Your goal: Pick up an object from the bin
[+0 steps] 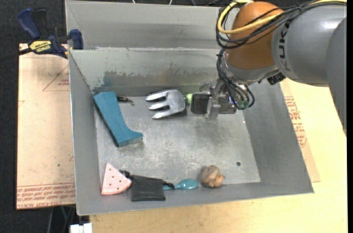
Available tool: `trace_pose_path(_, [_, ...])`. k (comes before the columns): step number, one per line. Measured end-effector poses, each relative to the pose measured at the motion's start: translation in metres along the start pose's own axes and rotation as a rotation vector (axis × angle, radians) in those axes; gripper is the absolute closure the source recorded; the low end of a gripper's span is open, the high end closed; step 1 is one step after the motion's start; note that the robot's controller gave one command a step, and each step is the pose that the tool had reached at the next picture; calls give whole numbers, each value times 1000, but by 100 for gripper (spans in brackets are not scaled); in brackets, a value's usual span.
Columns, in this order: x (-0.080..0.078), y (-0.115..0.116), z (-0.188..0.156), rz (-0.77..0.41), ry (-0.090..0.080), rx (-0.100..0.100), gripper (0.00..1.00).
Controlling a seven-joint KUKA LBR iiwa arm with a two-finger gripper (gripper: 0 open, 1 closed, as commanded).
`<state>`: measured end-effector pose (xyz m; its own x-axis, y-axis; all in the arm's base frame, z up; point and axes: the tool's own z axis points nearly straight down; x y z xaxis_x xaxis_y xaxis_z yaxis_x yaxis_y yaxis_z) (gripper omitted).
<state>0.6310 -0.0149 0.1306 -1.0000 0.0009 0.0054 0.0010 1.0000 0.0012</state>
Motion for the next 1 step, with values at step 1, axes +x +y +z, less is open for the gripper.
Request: trace_pose_path(1, [-2, 0, -5, -1, -7, 0, 0])
